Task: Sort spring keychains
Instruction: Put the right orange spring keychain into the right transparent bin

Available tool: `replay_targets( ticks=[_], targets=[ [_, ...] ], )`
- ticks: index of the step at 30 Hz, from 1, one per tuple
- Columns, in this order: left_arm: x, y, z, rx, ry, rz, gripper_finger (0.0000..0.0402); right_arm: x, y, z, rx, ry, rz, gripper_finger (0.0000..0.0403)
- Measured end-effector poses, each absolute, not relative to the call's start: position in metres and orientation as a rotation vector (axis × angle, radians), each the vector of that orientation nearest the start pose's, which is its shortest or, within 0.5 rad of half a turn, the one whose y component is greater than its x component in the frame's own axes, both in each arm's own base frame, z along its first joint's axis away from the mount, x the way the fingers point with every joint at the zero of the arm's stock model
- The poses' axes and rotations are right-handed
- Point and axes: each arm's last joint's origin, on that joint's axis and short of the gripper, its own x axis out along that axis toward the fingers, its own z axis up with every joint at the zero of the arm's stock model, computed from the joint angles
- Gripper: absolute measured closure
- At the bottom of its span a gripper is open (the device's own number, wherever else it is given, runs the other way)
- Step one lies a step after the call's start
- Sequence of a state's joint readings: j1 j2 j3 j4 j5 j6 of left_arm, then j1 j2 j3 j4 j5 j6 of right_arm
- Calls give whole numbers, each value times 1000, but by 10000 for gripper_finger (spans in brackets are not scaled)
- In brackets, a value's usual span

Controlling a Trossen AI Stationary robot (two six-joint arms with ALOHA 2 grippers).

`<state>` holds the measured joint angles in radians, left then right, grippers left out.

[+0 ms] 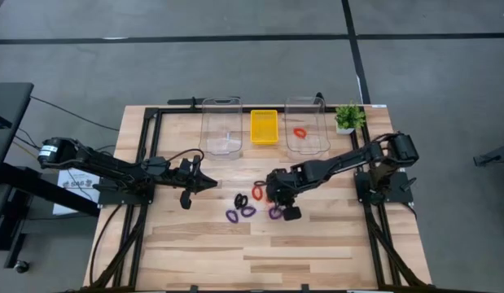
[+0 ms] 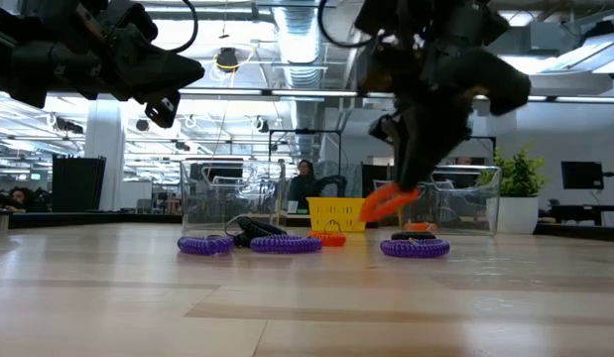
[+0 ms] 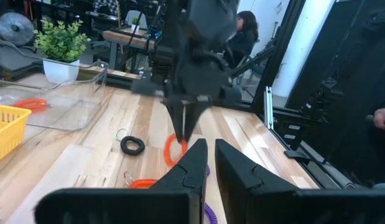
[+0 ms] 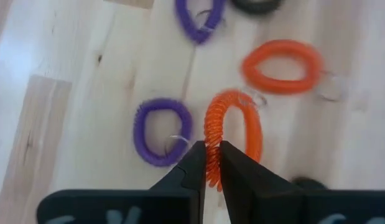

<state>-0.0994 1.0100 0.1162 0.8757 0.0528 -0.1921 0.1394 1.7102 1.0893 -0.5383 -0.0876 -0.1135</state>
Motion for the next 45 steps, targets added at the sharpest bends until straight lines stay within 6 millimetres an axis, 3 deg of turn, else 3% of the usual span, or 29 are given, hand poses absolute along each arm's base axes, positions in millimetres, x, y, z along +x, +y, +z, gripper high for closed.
replay_targets(
  ticks=[13,21,34,40,45],
  targets=[
    [175,-19,172,-191,33,-150,372,276,14,279,-311,894,26,368],
    [175,-19,172,-191,33,-150,372,248,-19,311,-342,823,-187,369],
    [175,-19,172,-191,33,-149,372,224,-94,308,-209,933,-555,368],
    [175,-19,172,-191,34,-149,372,223,-129,292,-134,1011,-656,363],
    [175,-19,172,-191,36,-149,372,231,-154,267,-52,1093,-715,363]
  ],
)
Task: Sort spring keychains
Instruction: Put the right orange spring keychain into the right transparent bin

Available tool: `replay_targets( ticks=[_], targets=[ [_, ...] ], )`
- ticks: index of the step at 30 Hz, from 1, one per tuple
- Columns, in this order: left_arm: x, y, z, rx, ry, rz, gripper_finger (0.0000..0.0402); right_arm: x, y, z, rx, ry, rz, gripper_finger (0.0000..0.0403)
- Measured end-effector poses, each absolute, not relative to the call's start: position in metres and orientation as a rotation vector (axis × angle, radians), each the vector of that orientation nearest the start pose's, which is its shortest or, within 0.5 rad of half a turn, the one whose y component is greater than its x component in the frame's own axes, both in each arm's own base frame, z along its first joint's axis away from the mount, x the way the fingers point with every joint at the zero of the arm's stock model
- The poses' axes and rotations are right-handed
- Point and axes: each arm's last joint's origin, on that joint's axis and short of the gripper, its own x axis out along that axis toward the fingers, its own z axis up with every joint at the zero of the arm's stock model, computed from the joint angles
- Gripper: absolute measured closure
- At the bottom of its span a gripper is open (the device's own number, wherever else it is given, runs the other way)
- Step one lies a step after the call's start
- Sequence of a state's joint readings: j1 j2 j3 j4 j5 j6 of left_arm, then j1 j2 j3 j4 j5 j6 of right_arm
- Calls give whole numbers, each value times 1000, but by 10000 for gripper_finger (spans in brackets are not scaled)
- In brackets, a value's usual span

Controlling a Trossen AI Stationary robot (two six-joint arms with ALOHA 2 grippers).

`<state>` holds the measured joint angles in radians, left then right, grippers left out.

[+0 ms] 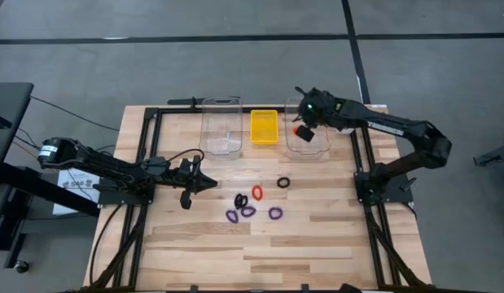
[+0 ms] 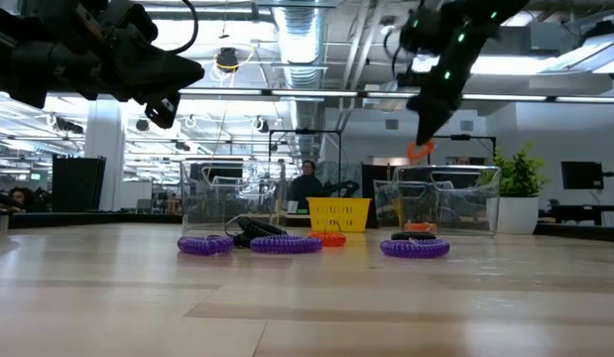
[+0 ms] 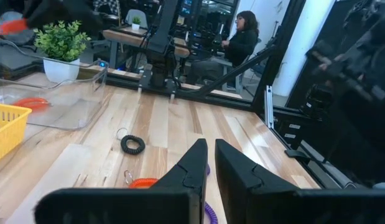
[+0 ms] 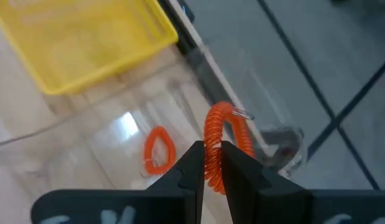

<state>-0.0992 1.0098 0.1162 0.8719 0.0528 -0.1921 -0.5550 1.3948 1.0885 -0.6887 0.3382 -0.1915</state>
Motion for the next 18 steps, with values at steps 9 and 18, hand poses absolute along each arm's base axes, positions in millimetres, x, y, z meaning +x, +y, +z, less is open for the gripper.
replay_targets(
  ticks=[9,18],
  targets=[
    [175,-19,172,-191,37,-150,372,248,-183,207,35,1289,-656,361],
    [175,-19,171,-191,40,-149,372,255,-190,174,64,1392,-605,361]
  ],
)
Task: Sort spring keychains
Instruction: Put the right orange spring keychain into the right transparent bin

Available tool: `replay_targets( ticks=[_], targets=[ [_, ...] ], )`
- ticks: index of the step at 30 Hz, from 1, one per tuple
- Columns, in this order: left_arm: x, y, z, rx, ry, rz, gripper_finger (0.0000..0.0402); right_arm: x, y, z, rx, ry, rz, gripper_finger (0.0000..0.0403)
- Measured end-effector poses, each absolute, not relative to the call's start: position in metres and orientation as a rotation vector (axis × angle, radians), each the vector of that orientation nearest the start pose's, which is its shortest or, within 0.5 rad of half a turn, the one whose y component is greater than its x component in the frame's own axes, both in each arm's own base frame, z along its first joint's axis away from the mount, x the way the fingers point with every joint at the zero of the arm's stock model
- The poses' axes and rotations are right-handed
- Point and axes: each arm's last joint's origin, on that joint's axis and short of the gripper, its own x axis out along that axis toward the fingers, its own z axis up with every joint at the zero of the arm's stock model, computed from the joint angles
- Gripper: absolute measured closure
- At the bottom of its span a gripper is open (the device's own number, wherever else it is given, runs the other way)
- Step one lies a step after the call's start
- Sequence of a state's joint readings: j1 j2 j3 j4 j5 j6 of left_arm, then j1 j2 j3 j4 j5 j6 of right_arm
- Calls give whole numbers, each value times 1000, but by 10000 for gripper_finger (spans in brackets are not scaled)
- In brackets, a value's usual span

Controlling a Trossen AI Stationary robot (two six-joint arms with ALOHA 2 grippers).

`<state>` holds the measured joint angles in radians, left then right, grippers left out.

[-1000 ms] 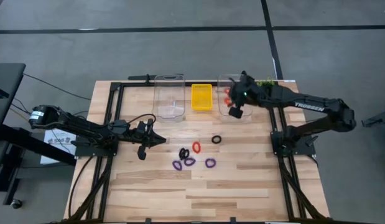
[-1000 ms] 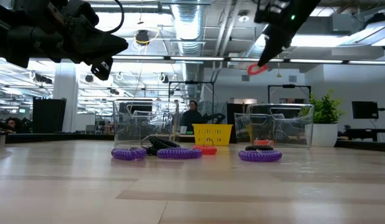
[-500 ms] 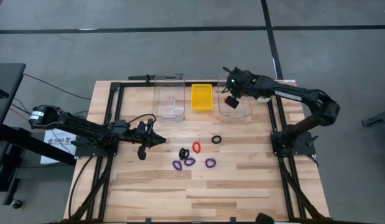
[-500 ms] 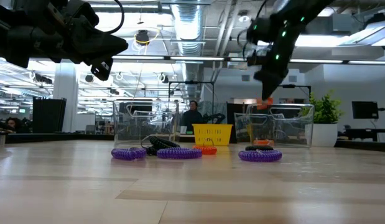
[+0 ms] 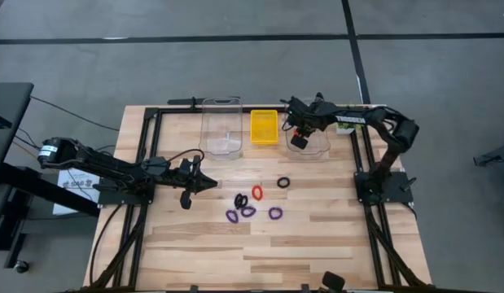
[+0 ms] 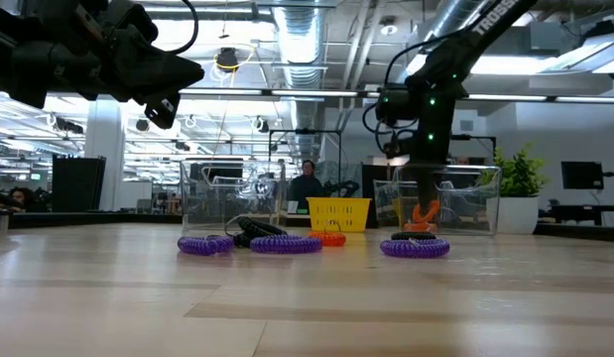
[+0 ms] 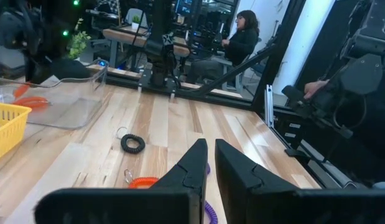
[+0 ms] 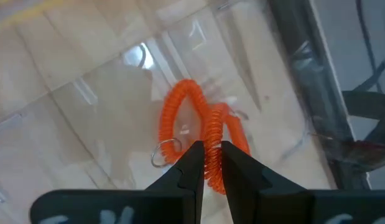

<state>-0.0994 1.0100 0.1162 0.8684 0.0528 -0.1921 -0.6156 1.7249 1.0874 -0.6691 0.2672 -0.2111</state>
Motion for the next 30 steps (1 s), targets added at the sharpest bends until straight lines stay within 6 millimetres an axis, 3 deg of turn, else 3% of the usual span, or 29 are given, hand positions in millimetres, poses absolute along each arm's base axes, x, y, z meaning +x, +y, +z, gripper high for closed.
replay_targets(
  ticks=[30],
  targets=[
    [175,-19,171,-191,40,-149,372,255,-192,172,90,1392,-618,361]
  ],
)
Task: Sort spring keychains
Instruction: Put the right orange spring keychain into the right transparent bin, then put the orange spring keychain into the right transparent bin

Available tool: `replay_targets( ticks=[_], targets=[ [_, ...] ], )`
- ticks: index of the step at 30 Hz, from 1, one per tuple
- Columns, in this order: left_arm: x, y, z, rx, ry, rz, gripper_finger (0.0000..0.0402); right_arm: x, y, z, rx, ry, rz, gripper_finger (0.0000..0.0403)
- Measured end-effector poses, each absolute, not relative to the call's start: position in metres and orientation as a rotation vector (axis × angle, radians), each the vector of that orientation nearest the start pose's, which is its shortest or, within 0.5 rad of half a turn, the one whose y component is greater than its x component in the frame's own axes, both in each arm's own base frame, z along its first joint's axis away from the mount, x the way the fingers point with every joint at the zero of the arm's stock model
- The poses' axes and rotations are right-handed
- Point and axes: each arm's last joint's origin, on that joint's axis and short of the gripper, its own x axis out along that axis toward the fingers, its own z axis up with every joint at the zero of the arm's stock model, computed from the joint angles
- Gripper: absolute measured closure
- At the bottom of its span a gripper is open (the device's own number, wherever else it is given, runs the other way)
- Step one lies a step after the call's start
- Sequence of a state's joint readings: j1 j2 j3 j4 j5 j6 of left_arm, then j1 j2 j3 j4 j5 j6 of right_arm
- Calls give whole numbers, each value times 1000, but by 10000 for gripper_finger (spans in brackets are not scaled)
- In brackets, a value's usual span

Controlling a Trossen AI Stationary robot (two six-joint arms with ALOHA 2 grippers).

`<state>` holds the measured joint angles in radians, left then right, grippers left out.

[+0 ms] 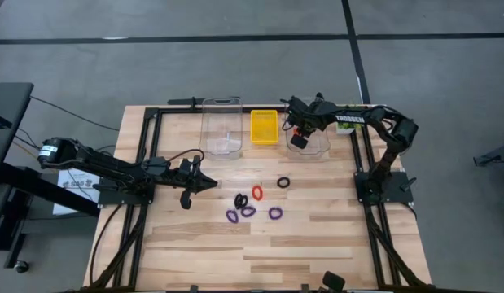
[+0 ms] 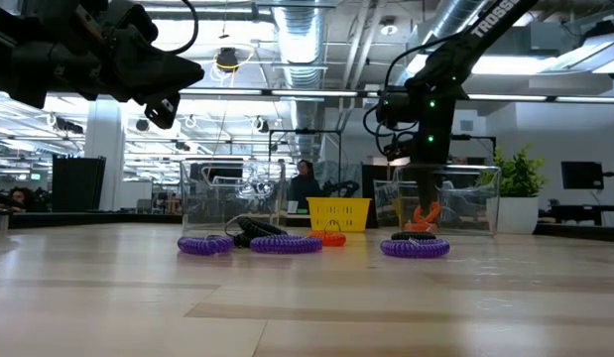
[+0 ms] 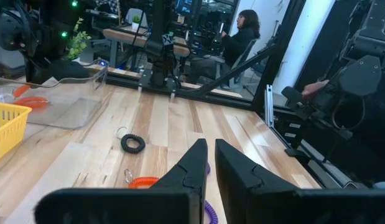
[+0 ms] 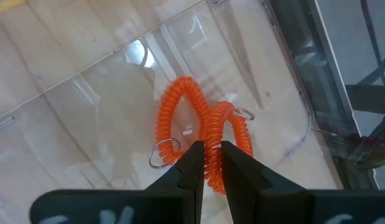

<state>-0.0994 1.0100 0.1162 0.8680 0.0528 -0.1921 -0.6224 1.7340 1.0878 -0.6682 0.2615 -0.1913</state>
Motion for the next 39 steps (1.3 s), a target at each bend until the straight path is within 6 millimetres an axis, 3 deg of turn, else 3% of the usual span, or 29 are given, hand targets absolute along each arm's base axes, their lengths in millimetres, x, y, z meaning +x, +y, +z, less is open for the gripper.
replay_targets(
  ticks=[34,39],
  targets=[
    [175,-19,171,-191,41,-149,372,258,-194,173,79,1349,-633,333],
    [175,-19,171,-191,41,-149,372,256,-193,183,70,1314,-645,333]
  ],
)
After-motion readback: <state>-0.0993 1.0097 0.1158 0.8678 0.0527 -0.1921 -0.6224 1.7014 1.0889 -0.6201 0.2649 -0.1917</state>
